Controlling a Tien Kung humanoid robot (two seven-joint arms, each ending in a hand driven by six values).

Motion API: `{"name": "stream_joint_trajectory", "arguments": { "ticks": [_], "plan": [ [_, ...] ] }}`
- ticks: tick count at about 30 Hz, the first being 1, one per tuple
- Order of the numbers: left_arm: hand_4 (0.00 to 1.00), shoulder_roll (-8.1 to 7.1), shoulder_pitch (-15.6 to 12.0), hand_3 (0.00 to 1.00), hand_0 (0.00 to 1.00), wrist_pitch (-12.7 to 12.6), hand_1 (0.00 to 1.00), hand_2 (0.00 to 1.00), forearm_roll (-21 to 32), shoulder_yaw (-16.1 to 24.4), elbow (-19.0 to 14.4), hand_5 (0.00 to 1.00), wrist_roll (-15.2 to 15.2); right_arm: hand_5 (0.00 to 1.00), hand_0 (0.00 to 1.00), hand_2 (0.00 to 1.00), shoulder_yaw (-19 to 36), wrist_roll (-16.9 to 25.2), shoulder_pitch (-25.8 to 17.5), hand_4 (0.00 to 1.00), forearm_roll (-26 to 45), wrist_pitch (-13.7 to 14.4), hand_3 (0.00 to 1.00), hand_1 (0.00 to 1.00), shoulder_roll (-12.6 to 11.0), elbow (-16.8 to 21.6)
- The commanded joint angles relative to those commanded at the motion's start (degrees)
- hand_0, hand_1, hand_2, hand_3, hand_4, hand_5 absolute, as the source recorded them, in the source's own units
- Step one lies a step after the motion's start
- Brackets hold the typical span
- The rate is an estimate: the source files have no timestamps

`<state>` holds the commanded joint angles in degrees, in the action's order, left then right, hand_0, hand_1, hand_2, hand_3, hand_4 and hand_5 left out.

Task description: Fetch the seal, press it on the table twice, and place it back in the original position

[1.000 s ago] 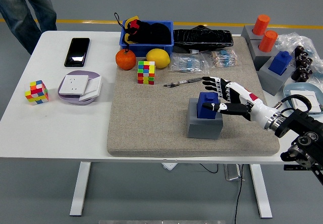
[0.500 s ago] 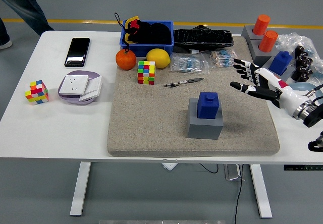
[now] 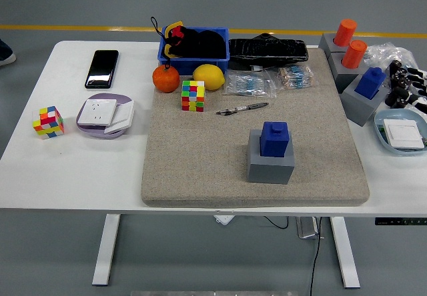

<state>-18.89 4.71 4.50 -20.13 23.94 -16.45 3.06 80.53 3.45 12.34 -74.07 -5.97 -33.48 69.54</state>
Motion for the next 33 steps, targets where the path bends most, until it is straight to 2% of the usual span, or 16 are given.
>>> {"name": "stream_joint_trajectory", "arguments": {
  "ticks": [12,18,33],
  "plan": [
    [0.8,0.17,-0.06,0.776,0.789,-0.18,0.747,0.745,0.16,0.26,0.03,0.479,0.12,0.767,0.93,0.846,8.79,-2.15,-4.03,0.998,-0.98,-0.51,0.83,0.879,-1.52,-1.48],
    [0.8,0.09,0.03,0.777,0.789,-0.2,0.748,0.745,0.08,0.41,0.03,0.48,0.1,0.759,0.924,0.843,12.39,-2.5,-5.25,0.998,-1.48,-0.24,0.827,0.876,-1.51,-1.85],
    [0.799,-0.3,0.2,0.777,0.788,-0.22,0.748,0.745,-0.14,0.96,0.15,0.485,0.12,0.751,0.918,0.84,16.16,-2.53,-5.48,0.998,-1.53,0.26,0.825,0.871,-1.95,-2.47]
  ]
}}
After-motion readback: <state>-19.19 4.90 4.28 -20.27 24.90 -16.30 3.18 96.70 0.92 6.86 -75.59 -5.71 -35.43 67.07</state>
